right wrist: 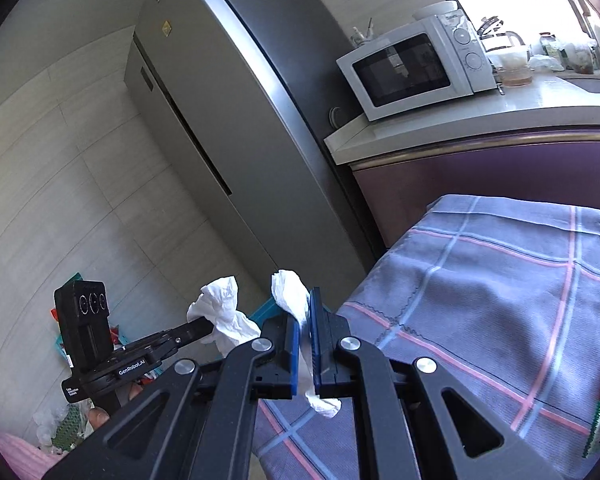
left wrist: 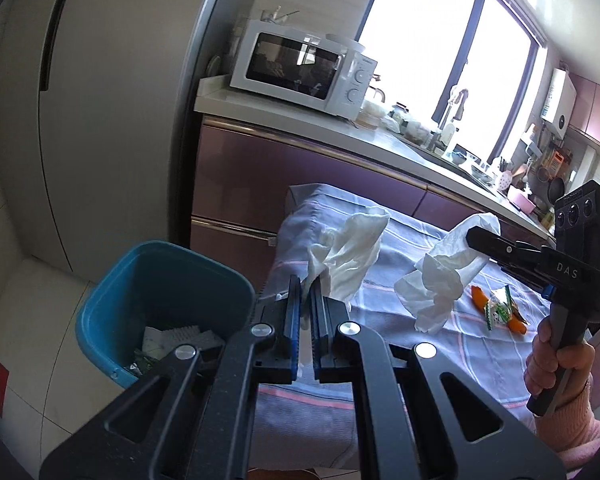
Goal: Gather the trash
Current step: 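Grasp a white tissue with the left tool while the right tool carries its tissue, then carry both tissues over the teal bin and open both tools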
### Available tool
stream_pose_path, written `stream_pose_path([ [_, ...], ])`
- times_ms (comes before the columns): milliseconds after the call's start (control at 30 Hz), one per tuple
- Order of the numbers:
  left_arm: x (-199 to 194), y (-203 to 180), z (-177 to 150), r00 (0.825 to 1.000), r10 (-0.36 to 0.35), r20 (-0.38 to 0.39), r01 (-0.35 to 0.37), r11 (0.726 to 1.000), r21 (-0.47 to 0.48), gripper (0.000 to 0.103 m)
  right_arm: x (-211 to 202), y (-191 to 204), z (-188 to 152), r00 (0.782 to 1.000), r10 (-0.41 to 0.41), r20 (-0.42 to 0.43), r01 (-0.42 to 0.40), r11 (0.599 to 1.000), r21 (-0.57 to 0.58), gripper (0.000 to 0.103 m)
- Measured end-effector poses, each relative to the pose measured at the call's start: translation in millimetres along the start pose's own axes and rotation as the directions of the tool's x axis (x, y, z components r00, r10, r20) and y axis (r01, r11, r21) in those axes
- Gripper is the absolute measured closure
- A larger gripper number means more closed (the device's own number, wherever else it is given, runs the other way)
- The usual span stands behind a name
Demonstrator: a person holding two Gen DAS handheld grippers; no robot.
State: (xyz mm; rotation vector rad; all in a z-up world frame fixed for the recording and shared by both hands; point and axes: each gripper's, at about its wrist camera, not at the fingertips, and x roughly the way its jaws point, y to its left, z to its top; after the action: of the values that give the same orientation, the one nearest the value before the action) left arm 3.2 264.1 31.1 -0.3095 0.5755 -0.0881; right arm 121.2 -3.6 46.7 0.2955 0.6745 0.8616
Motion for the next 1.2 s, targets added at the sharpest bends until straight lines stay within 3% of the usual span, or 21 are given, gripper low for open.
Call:
stream_pose_path([
  [467, -15, 69, 3, 0.990, 0.144, 0.010, -0.143, 0.987, -0.074, 0.098, 61, 39, 10, 0.991, 0.115, -0.075, -0.118, 0.993, -0.030, 0.099],
  [1200, 28, 112, -13, 0.971, 0.223, -0.091, -0.234, 0.962, -0.140, 0.098, 143, 55, 2, 0.967, 0.162, -0.195, -0.162, 0.987, 0.017, 0.099],
])
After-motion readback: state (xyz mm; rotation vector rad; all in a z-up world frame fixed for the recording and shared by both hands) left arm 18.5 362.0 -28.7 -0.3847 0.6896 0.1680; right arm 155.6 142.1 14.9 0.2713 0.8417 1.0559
